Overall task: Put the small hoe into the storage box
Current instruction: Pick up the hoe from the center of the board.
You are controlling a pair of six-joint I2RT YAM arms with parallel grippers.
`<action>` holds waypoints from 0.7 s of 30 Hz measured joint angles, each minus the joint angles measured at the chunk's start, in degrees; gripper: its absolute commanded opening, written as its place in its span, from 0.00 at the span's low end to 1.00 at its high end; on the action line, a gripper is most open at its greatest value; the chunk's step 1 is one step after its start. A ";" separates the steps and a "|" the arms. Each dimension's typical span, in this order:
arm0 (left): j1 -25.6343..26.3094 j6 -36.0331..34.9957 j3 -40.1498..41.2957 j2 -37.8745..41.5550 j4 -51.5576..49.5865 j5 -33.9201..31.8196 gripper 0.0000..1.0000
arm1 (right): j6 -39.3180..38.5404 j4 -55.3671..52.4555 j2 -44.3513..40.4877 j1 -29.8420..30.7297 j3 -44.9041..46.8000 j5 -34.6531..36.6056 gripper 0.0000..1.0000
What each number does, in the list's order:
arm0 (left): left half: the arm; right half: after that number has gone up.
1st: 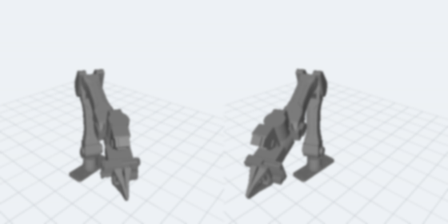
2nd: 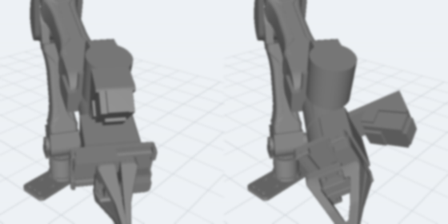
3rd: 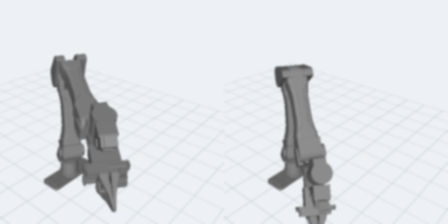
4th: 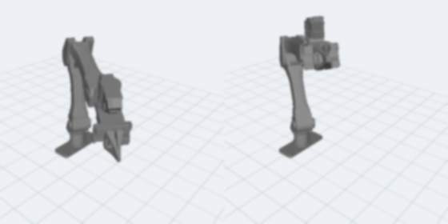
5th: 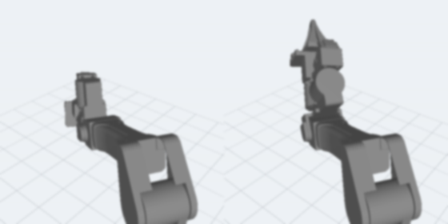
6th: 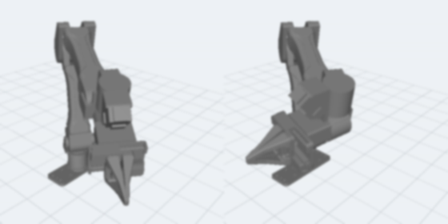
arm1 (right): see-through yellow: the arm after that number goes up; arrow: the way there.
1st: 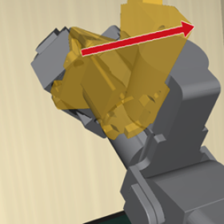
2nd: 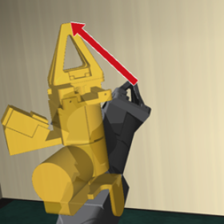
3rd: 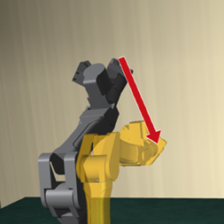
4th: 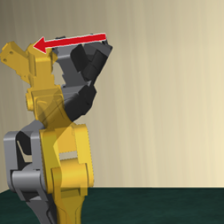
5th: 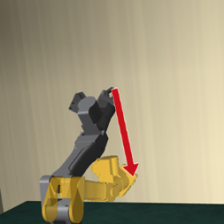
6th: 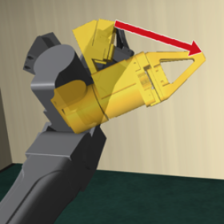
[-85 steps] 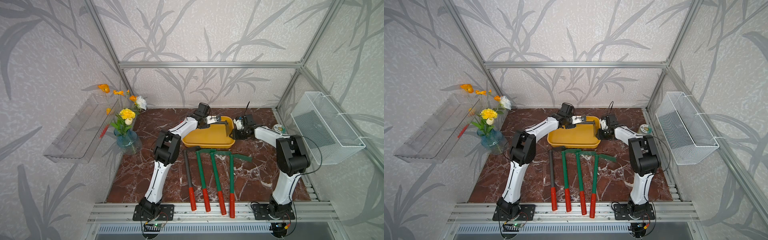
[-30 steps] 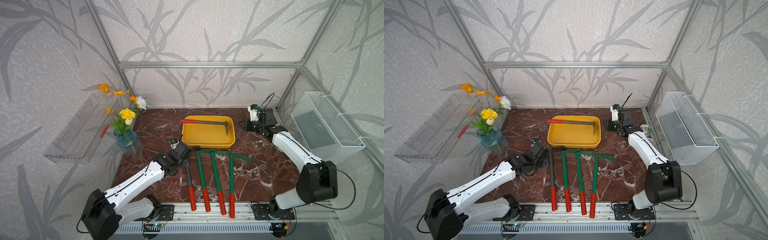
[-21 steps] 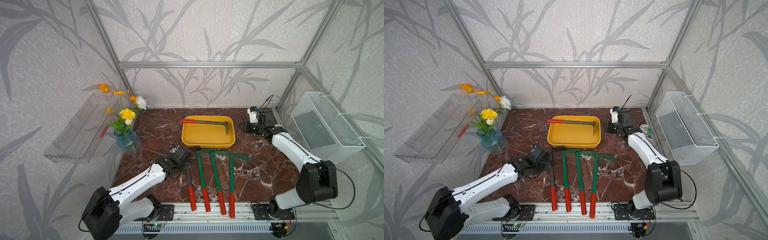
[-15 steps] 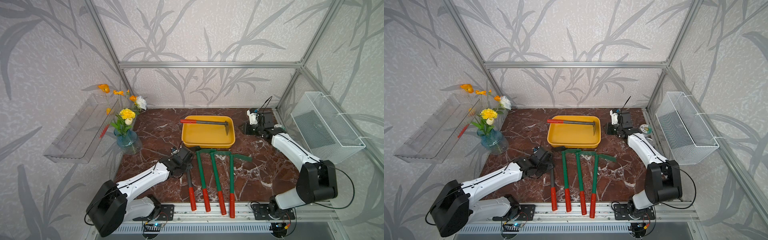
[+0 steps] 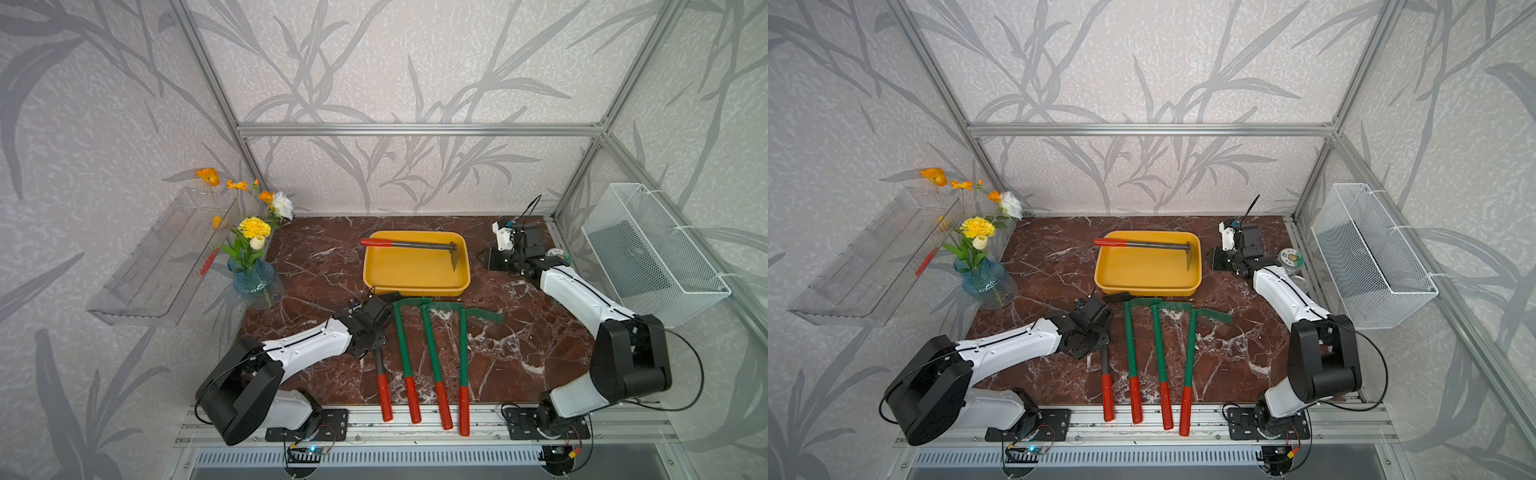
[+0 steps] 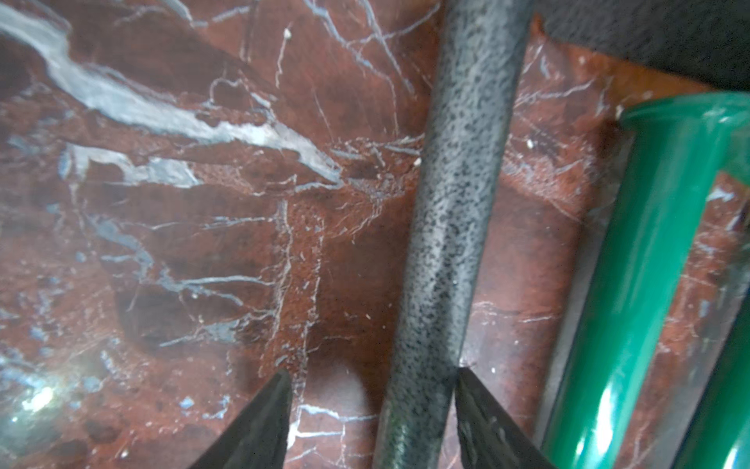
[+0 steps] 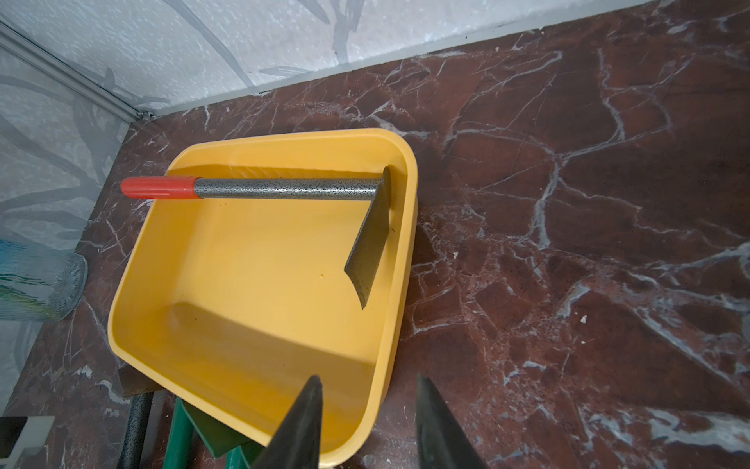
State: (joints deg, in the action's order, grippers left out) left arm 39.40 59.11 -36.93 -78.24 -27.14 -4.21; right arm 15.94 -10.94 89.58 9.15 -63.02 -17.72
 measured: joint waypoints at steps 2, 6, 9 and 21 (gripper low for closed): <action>0.00 -0.22 0.31 0.00 0.50 0.02 0.59 | 0.39 0.46 1.53 0.00 0.00 0.00 0.39; 0.00 -0.33 0.59 -0.15 1.70 0.20 0.54 | 0.79 0.44 3.50 0.00 0.00 0.04 0.39; 0.00 -0.59 0.50 -0.90 2.80 0.13 0.52 | 0.79 0.46 3.69 0.00 0.00 0.07 0.39; 0.00 -2.14 -1.22 -3.65 3.52 -0.55 0.36 | 0.83 1.81 3.69 0.00 0.00 0.28 0.39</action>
State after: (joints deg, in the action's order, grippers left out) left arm 39.40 56.97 -38.15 -81.89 -23.62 -4.75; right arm 16.78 -9.13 93.27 9.15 -63.02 -17.43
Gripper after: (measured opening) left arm 0.377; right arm 0.388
